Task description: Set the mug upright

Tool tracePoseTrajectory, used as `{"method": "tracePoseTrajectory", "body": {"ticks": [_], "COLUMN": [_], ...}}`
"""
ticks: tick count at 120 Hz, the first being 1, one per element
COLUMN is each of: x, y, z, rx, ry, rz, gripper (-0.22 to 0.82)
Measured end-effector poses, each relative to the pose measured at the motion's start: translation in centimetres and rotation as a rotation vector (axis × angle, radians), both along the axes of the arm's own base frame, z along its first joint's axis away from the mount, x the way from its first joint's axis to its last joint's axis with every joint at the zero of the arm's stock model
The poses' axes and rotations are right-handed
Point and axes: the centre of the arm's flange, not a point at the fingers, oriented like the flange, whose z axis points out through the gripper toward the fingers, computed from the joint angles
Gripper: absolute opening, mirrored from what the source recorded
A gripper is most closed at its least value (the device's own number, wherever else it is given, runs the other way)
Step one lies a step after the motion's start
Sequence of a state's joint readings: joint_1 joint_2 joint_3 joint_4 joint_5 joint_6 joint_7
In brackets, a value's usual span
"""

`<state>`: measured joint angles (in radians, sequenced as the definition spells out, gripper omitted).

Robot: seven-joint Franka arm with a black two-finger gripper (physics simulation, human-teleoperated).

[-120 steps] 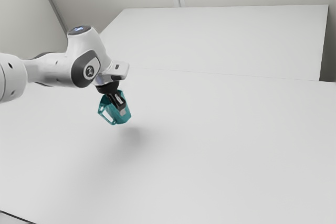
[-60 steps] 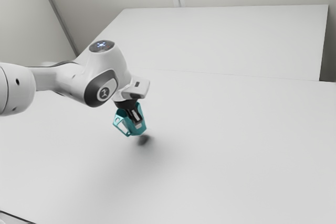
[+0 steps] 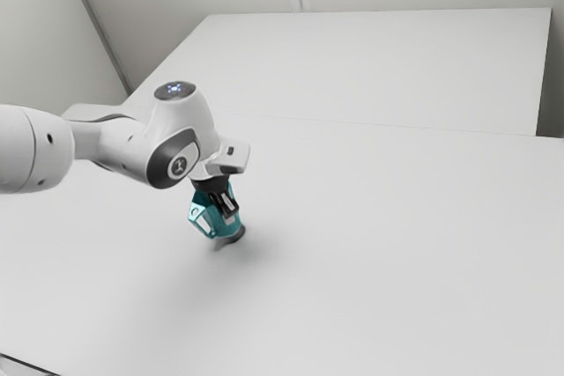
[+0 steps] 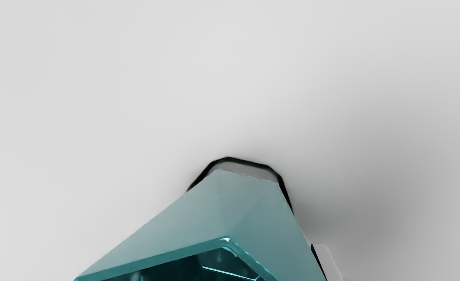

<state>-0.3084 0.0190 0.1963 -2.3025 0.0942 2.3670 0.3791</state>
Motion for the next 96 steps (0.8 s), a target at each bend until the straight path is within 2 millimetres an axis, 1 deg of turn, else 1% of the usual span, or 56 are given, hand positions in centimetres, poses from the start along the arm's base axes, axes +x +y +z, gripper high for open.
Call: {"method": "tracePoseTrajectory", "body": {"ticks": [15, 24, 42, 55, 78, 96], "x": [0.0, -0.1, -0.3, -0.5, -0.4, -0.4], "y": [-0.4, -0.9, -2.0, -2.5, -2.1, -1.4], "z": [-0.4, -0.5, -0.6, -0.7, -0.4, 0.9], "rx": [0.001, 0.0, -0.001, -0.002, -0.004, -0.01], "ry": [0.005, 0.005, 0.008, 0.008, 0.005, -0.014], "rz": [0.001, -0.005, -0.02, -0.025, -0.016, 0.0], "gripper": [-0.15, -0.11, 0.02, 0.11, 0.25, 0.33]}}
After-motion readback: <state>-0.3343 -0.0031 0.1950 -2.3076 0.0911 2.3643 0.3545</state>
